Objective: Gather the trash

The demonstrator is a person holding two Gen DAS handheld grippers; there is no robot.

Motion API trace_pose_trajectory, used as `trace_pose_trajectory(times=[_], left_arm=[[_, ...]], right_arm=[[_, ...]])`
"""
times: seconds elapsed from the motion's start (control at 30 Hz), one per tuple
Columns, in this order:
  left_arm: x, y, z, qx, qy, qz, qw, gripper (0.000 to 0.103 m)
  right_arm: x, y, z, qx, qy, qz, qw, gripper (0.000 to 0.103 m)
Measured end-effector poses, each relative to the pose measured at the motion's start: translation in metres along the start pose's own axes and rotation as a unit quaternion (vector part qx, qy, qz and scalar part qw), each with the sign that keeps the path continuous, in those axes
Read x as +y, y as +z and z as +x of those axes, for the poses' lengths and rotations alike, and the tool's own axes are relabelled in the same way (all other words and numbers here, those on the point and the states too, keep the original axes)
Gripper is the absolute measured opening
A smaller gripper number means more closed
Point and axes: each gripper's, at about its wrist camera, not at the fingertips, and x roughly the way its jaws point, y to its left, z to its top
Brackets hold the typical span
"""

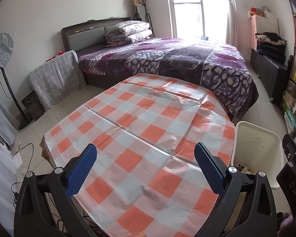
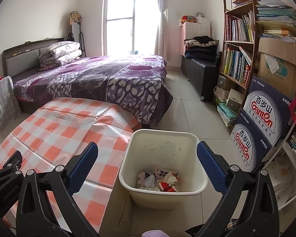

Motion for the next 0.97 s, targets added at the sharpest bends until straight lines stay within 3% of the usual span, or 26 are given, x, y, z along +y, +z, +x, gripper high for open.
trace_pose_trajectory(times=[0.97], left_arm=[[0.008,0.005,-0.003,-0.018,-0.018,0.014,0.9996,0.094]], right_arm=[[0.001,-0.001,0.003,0.011,0.002,-0.004,1.000,0.096]])
